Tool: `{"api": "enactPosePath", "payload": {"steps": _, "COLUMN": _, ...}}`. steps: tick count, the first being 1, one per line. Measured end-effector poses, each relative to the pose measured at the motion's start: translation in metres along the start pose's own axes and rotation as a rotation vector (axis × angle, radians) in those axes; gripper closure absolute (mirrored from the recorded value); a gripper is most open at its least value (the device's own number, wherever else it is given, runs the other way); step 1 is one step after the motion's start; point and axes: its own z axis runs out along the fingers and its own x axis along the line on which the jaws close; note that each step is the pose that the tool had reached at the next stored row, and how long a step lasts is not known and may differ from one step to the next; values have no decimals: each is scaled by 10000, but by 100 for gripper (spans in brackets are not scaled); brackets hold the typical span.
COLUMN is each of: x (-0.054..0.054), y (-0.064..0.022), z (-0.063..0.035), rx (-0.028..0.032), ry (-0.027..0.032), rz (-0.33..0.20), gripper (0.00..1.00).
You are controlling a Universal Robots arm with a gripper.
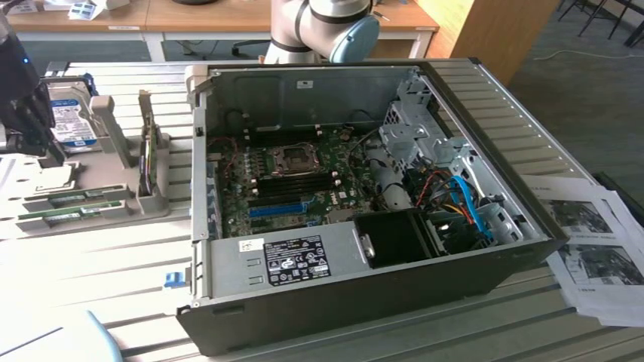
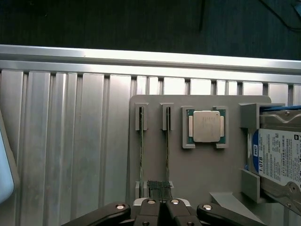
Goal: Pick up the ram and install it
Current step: 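Pick up the ram and move it above insertion slot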
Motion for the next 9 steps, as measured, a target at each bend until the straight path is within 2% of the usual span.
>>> {"api": "enactPosePath", "payload": {"steps": 9, "x": 2, "y": -2, "z": 94, "rx": 0, "ry": 0, "rz": 0, "gripper": 91}}
